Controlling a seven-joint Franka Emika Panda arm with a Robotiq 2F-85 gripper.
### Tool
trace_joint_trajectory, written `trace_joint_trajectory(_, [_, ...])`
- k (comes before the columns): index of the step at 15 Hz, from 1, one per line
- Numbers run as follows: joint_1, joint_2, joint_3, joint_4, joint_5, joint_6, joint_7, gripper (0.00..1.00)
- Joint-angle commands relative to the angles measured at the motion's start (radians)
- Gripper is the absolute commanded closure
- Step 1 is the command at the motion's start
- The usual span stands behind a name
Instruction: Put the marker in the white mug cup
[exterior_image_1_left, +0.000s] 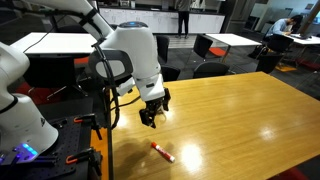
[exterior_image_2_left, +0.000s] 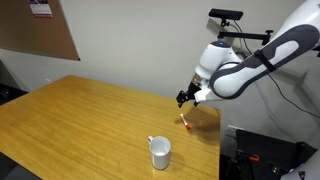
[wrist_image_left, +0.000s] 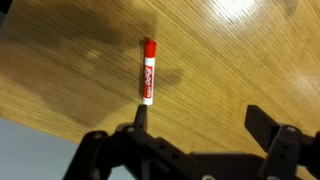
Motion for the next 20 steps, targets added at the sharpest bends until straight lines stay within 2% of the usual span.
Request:
trace_joint_trajectory(1, [0.014, 0.062, -0.03, 0.029, 0.06, 0.036, -0.043, 0.0])
trace_joint_trajectory(8, [0.029, 0.153, -0.053, 0.083, 0.188, 0.019, -0.141, 0.0])
trace_joint_trajectory(20, [0.018, 0.279, -0.044, 0.158, 0.351, 0.003, -0.269, 0.0])
